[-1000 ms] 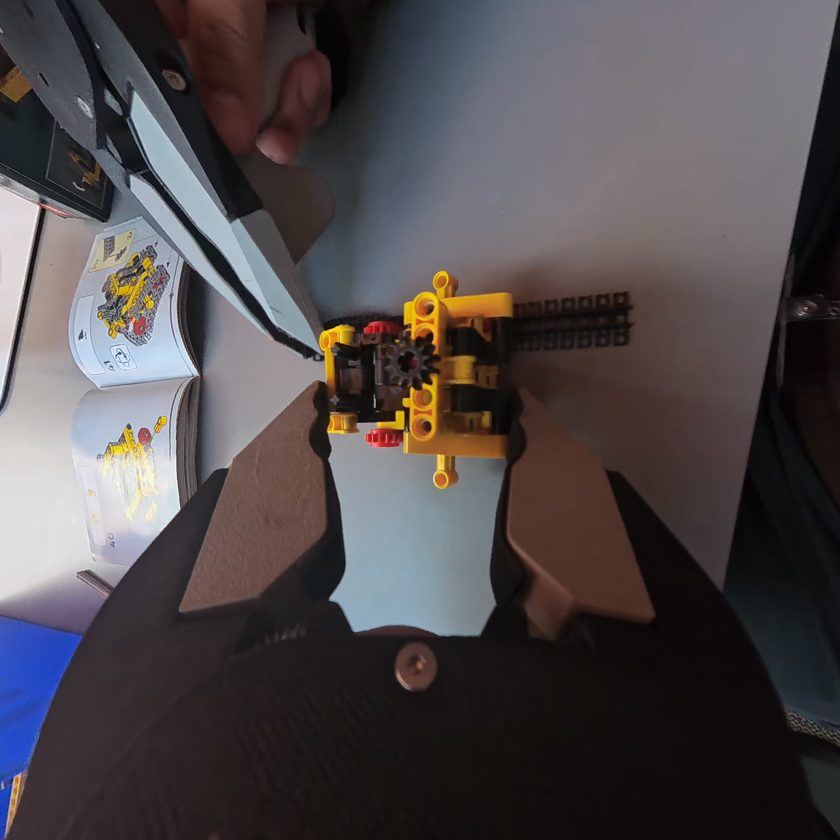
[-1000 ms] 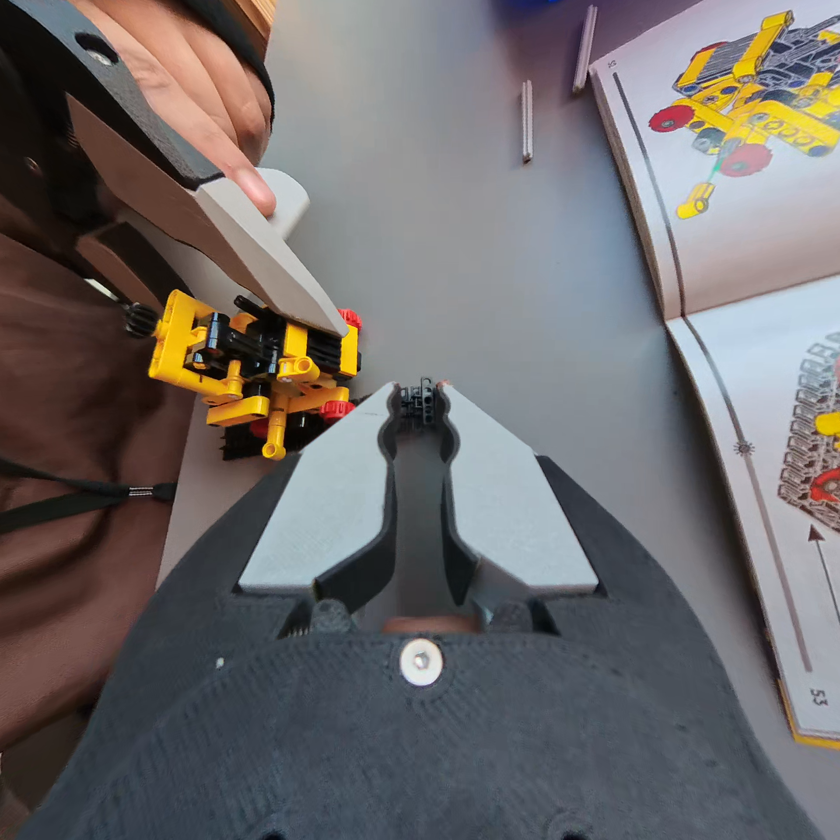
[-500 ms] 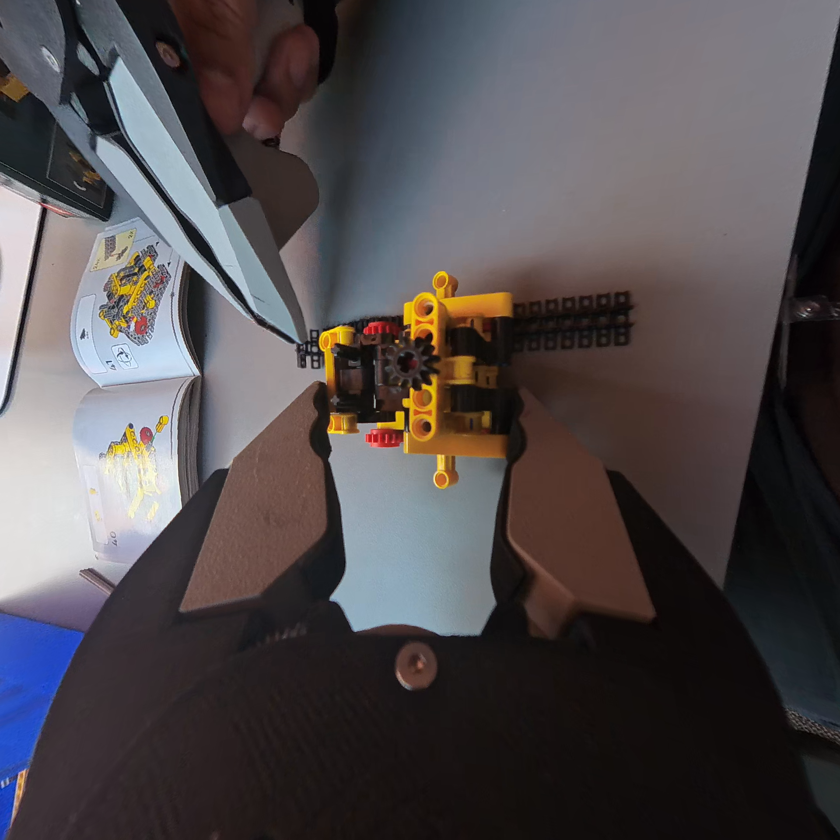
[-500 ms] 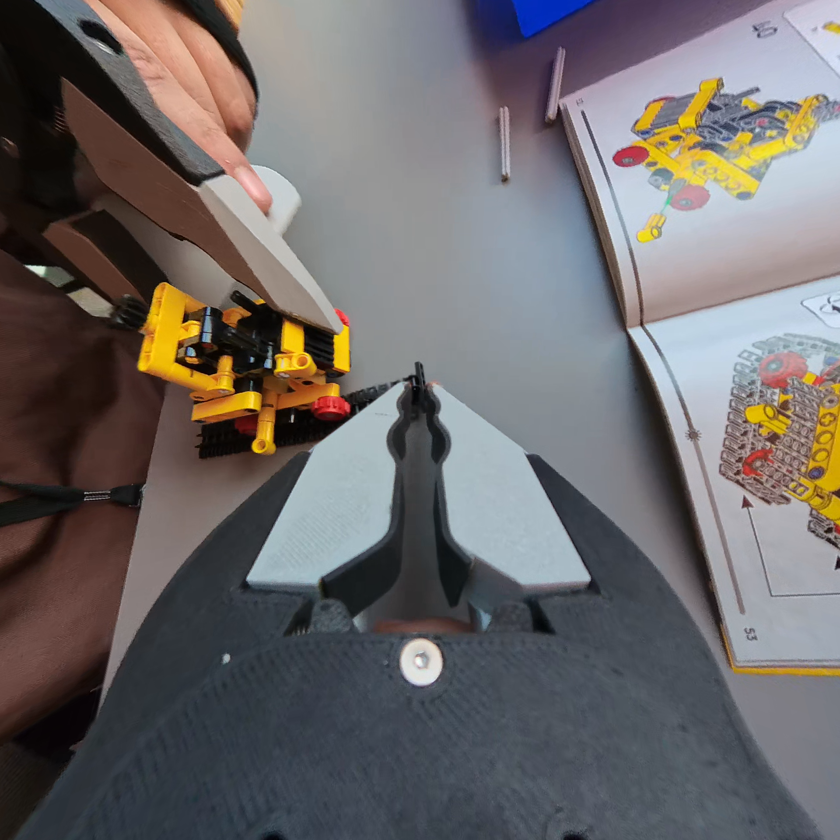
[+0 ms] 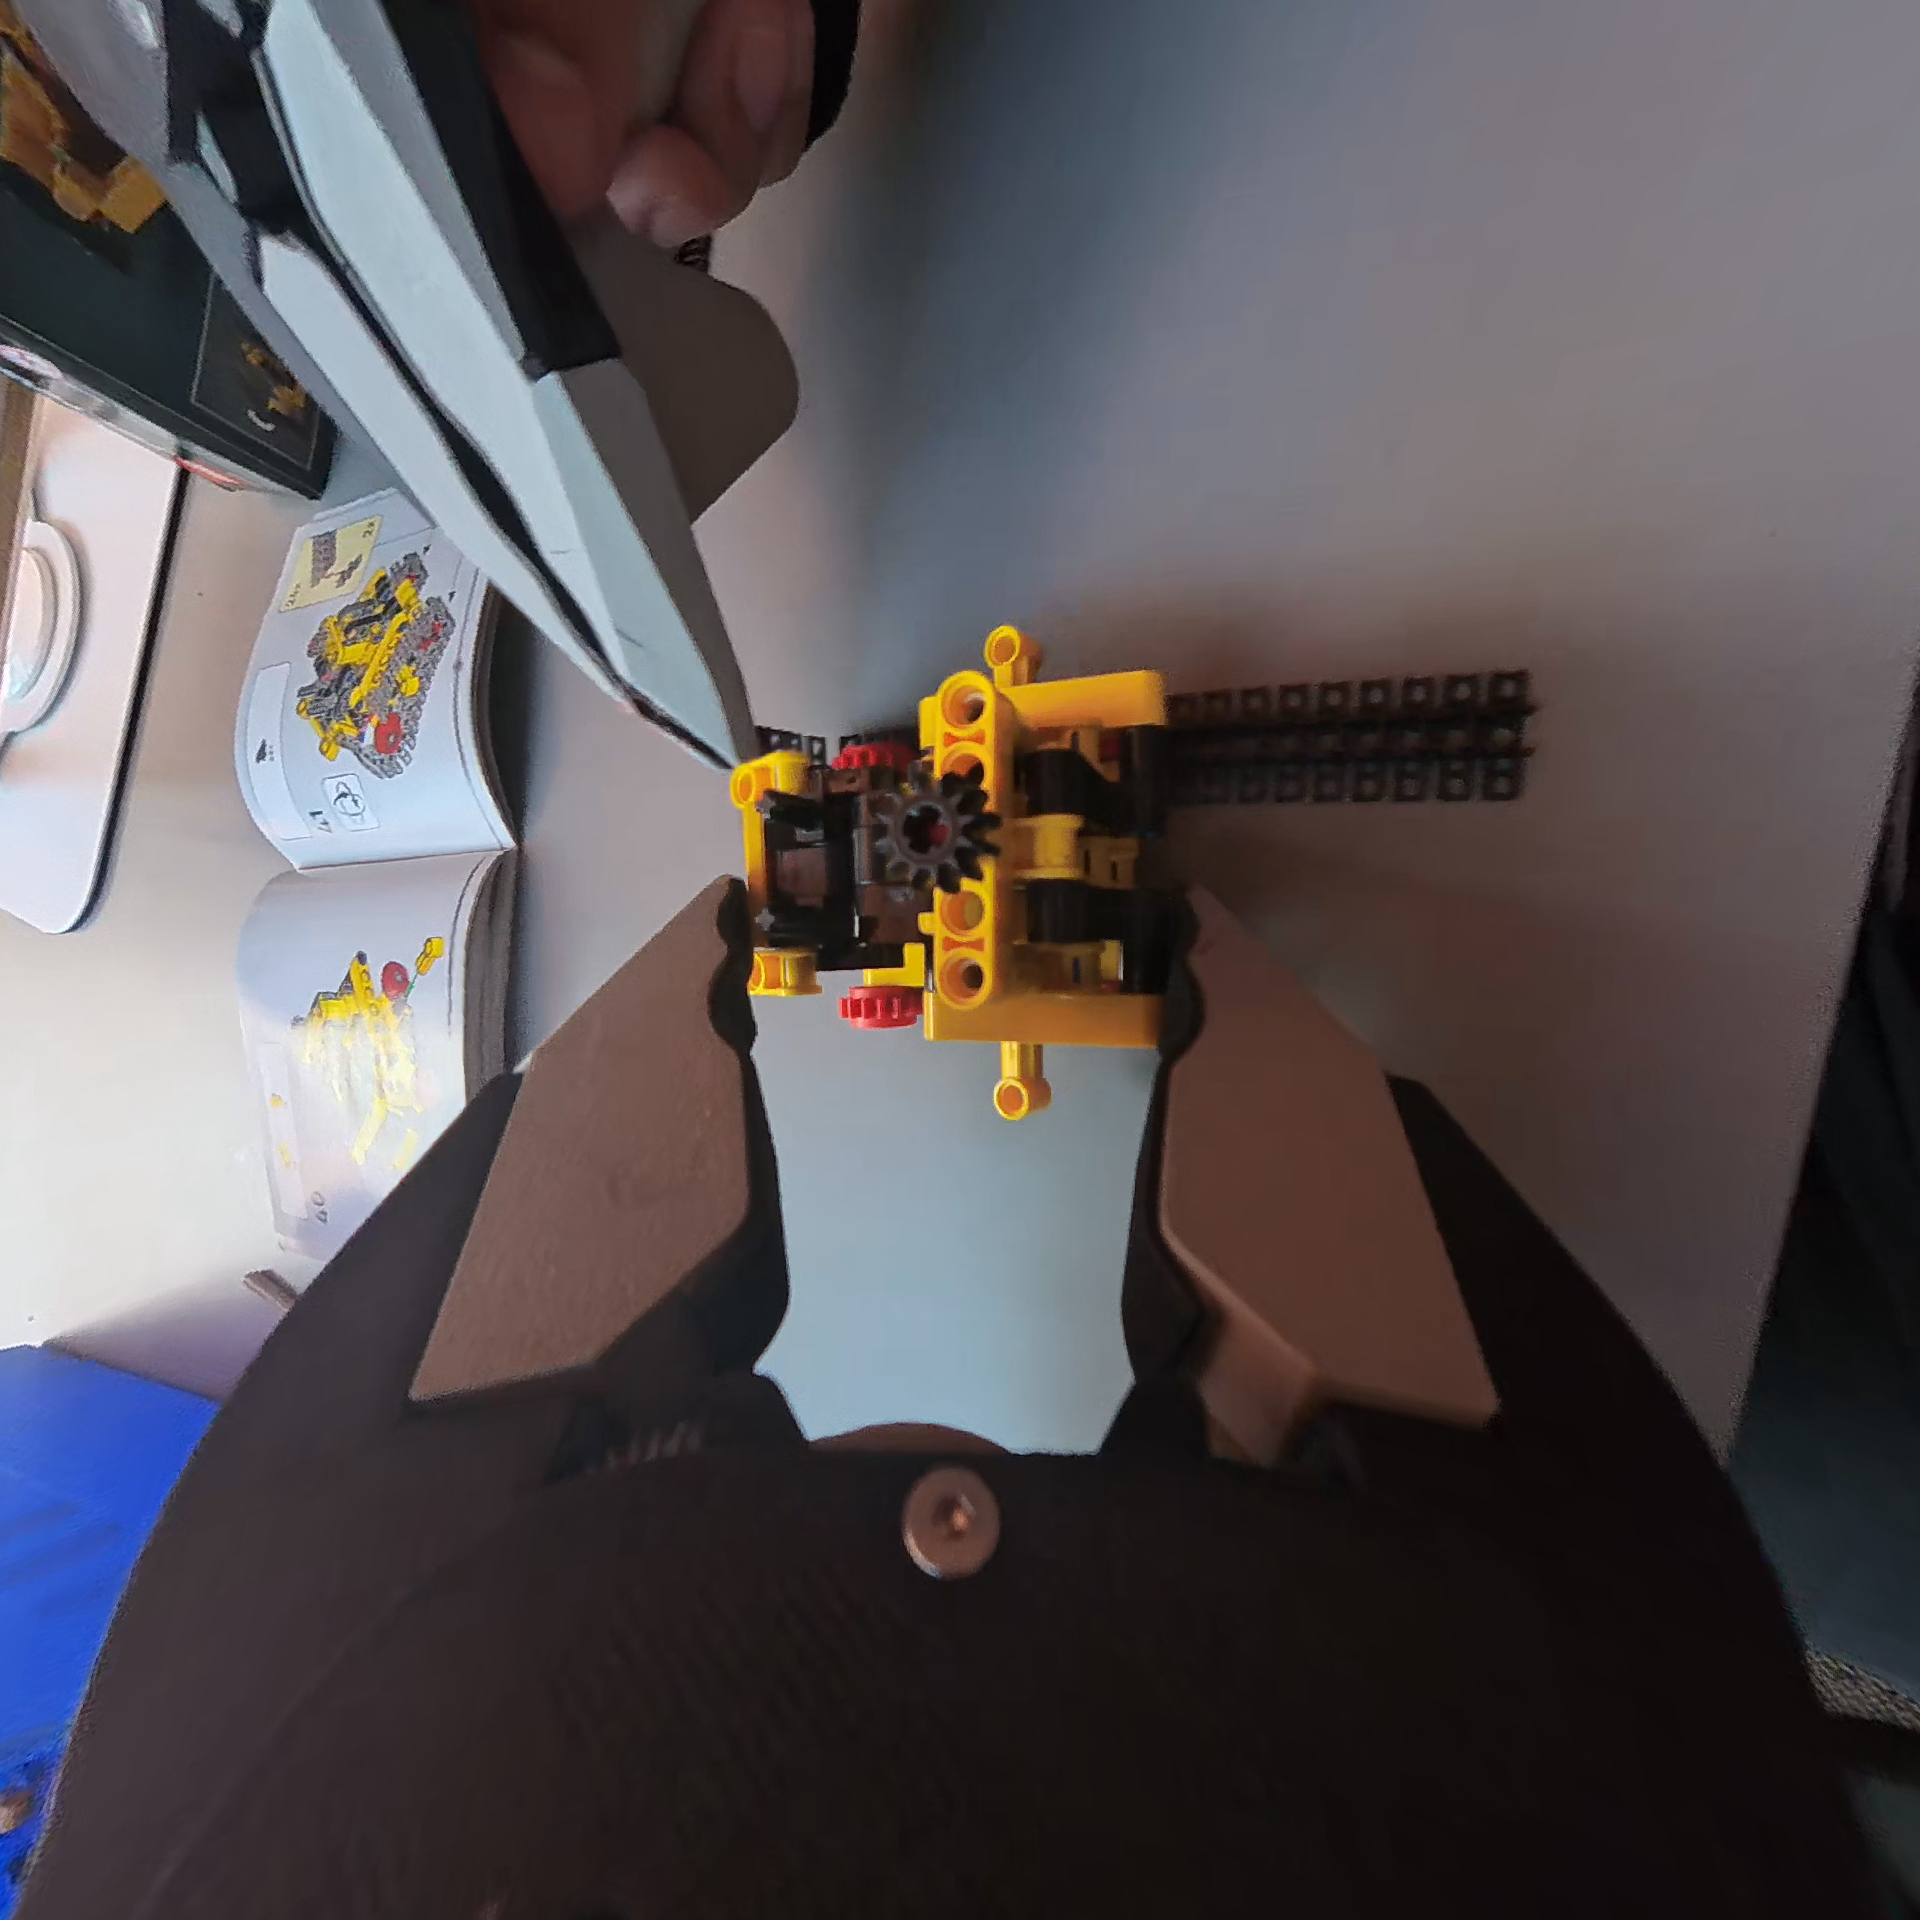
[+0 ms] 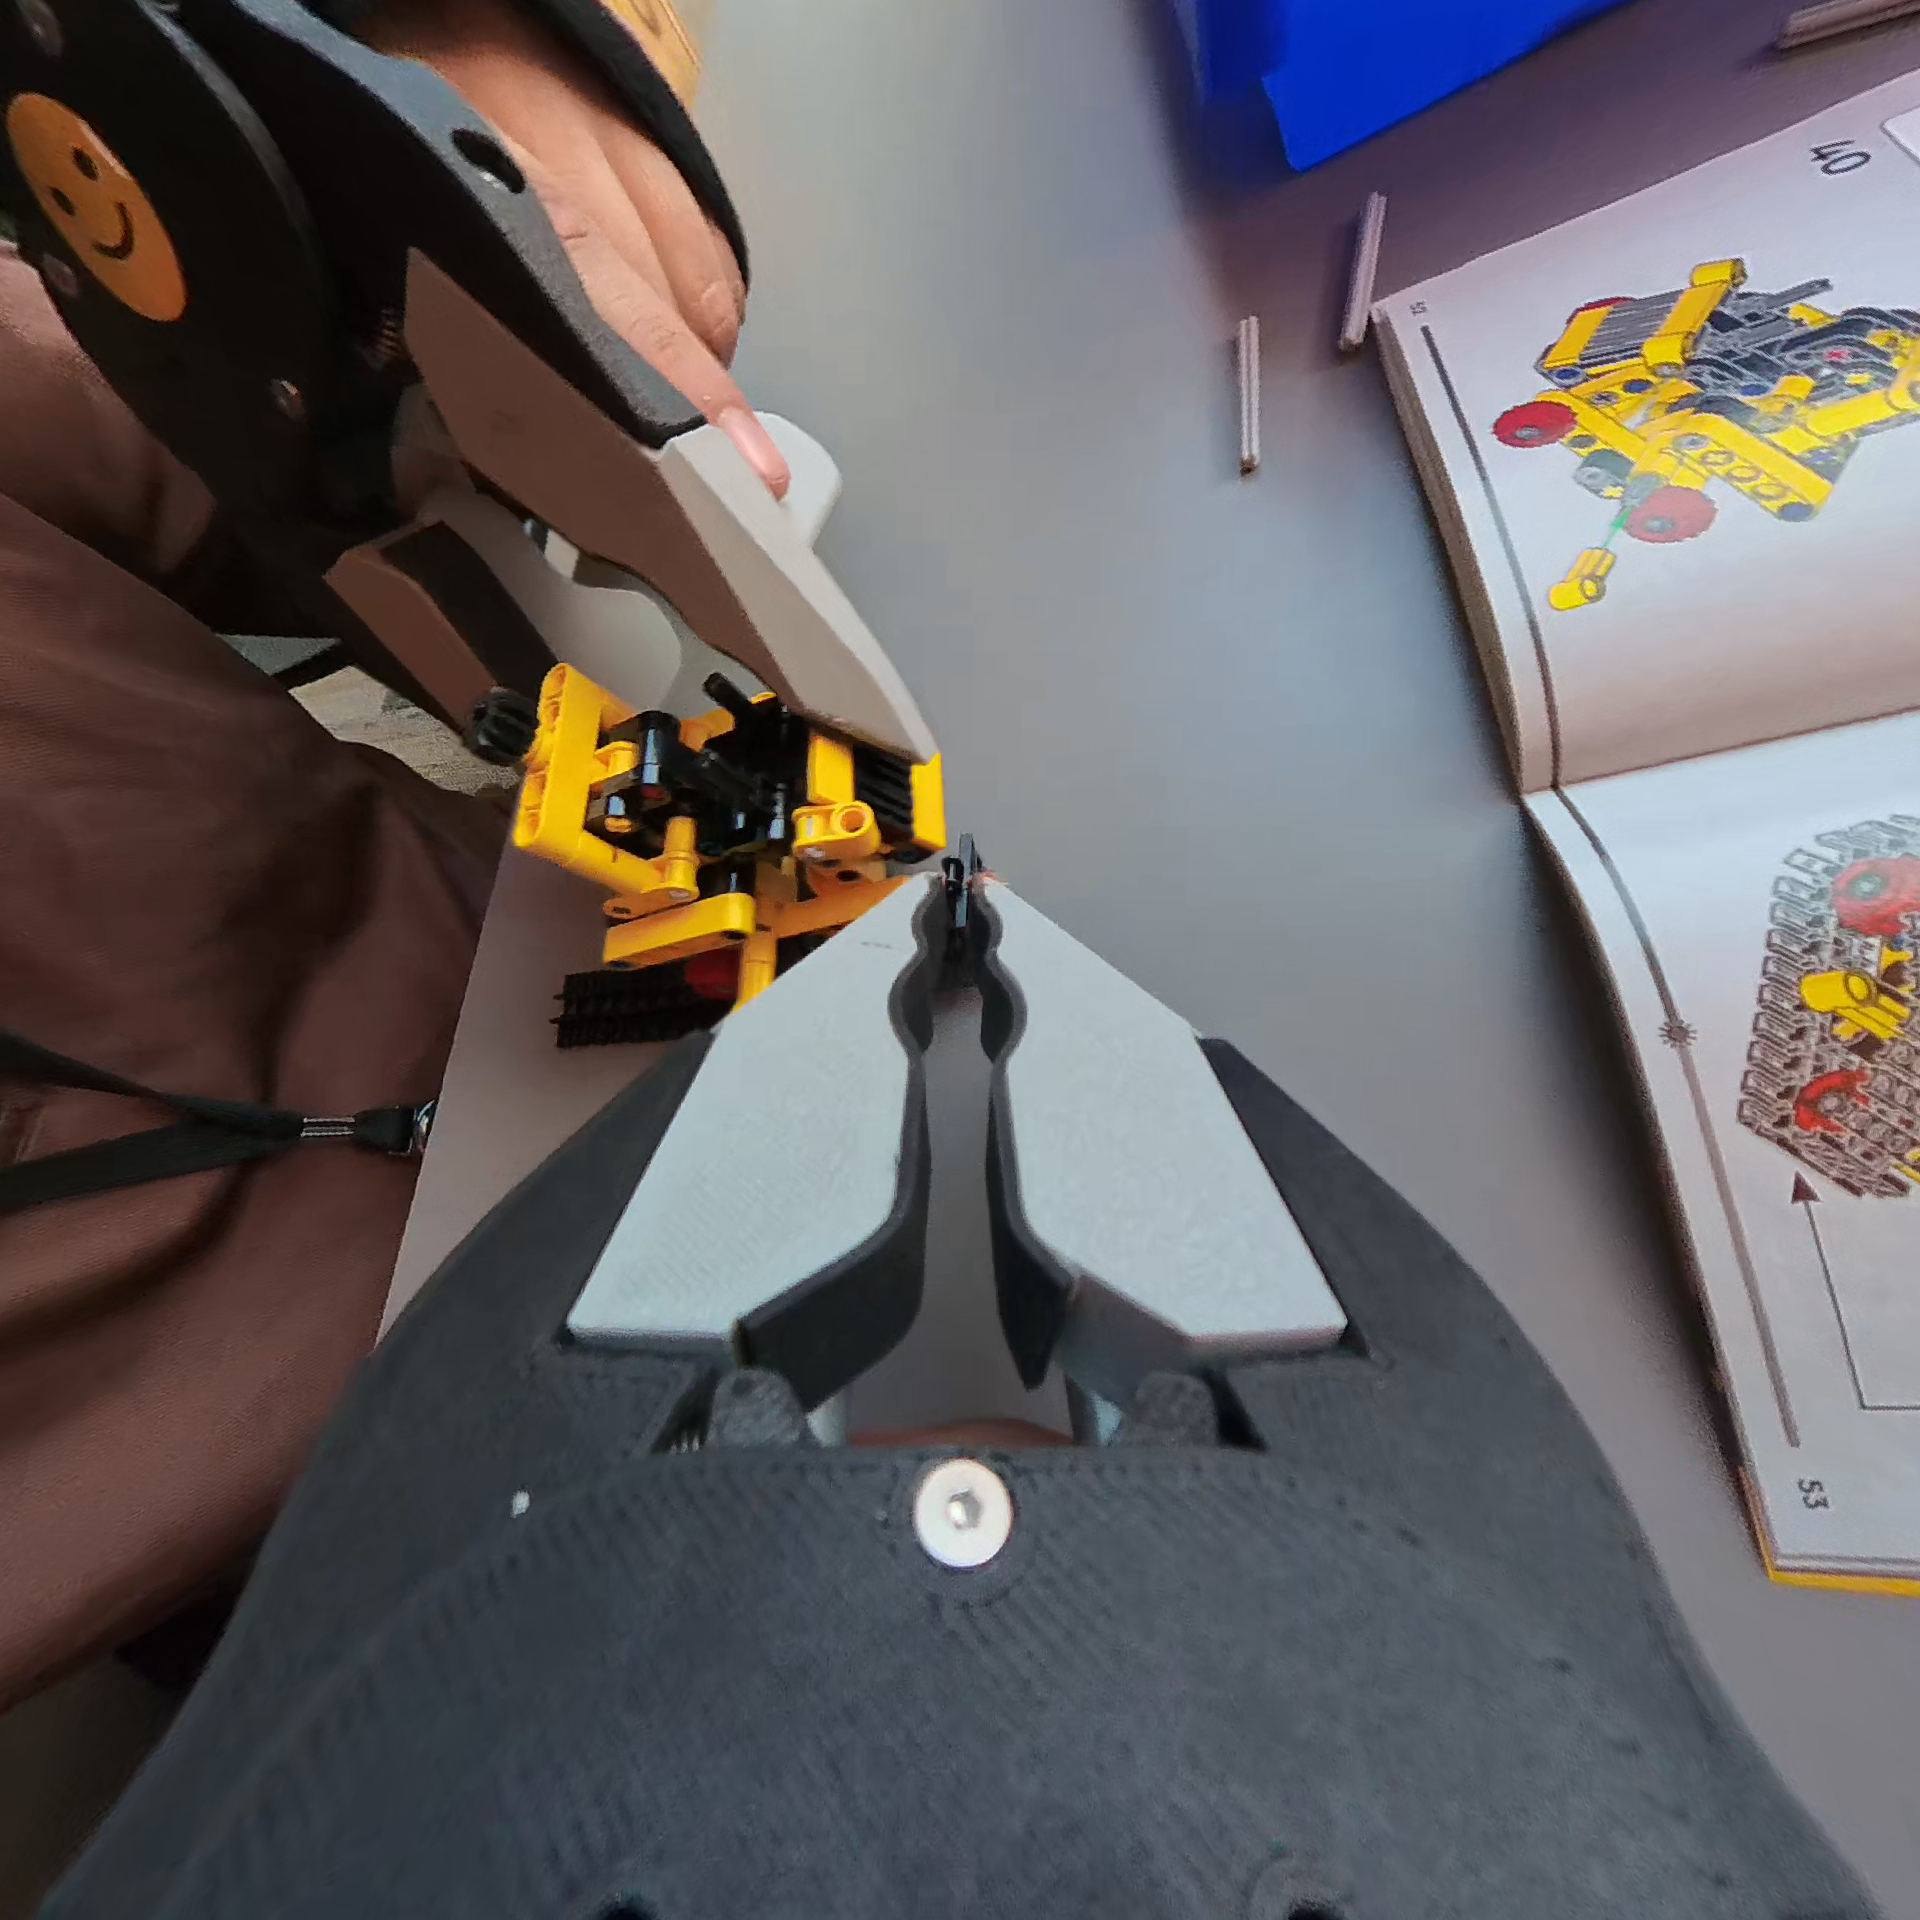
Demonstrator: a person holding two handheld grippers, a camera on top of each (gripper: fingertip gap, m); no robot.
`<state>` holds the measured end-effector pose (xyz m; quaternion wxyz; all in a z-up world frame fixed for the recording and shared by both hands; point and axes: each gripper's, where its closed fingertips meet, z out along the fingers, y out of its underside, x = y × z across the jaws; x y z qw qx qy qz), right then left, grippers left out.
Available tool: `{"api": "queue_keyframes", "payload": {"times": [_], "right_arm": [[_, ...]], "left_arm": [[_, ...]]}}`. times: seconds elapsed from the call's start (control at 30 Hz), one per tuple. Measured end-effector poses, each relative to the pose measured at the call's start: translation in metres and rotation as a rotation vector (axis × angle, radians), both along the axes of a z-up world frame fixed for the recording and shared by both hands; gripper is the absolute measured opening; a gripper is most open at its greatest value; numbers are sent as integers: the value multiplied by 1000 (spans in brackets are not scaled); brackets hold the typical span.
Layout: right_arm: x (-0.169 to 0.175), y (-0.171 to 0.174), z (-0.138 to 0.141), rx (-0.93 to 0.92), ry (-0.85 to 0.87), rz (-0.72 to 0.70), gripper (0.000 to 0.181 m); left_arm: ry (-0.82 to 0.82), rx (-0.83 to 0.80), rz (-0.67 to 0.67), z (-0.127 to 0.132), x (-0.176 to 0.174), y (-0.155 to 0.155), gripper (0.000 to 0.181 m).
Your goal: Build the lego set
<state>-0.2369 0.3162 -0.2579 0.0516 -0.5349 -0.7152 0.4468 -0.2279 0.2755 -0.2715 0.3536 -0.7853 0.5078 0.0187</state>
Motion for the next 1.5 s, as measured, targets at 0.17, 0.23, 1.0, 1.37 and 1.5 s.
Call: {"api": "queue_keyframes", "payload": {"times": [0.17, 0.23, 1.0, 1.37, 1.5], "right_arm": [[4, -3, -1, 48, 22, 21, 0], [5, -4, -1, 70, 42, 32, 0], [-4, 25, -22, 243, 2, -93, 9], [-3, 11, -23, 58, -30, -58, 11], [-3, 6, -17, -65, -49, -60, 11]], "left_arm": [[-12, 5, 10, 0, -2, 4, 77], [-16, 4, 11, 0, -3, 4, 77], [-24, -2, 12, -1, -3, 10, 77], [-31, -5, 18, -1, -3, 10, 77], [-37, -5, 11, -1, -3, 9, 77]]}}
